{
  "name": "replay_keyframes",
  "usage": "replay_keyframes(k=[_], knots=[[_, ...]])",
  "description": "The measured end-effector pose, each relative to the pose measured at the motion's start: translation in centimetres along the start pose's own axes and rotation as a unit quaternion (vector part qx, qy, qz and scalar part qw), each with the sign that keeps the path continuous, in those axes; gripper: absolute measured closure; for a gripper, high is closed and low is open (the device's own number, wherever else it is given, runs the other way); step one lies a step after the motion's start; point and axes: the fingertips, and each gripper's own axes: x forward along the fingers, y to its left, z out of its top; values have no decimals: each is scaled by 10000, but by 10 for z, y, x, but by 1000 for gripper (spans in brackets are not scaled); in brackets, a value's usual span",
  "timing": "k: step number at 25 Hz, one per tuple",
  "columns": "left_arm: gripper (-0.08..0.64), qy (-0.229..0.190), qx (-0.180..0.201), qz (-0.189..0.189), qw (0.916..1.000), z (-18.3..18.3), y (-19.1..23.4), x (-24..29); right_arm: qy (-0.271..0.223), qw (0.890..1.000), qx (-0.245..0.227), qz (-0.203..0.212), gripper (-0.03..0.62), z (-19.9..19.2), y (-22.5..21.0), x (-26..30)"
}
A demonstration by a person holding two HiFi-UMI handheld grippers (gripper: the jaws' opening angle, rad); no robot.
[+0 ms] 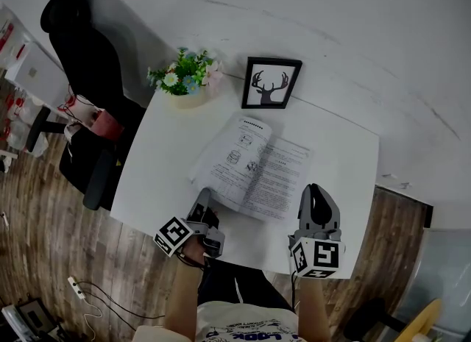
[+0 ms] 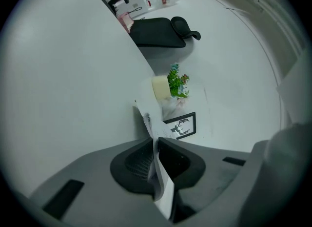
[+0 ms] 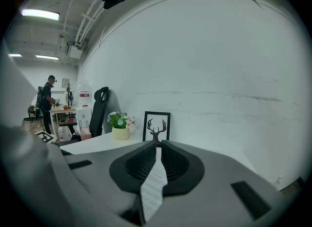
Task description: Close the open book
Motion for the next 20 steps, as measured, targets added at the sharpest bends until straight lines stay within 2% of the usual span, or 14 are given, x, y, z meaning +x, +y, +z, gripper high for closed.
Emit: replay_keyframes(k=[13, 20], knots=[[520, 198, 628, -307, 9974, -7, -31, -3, -168, 9998, 59, -60, 561, 13, -7, -9], [522, 401, 1032, -424, 9930, -21, -48, -3, -284, 9994, 123, -166, 561, 19, -17, -22]])
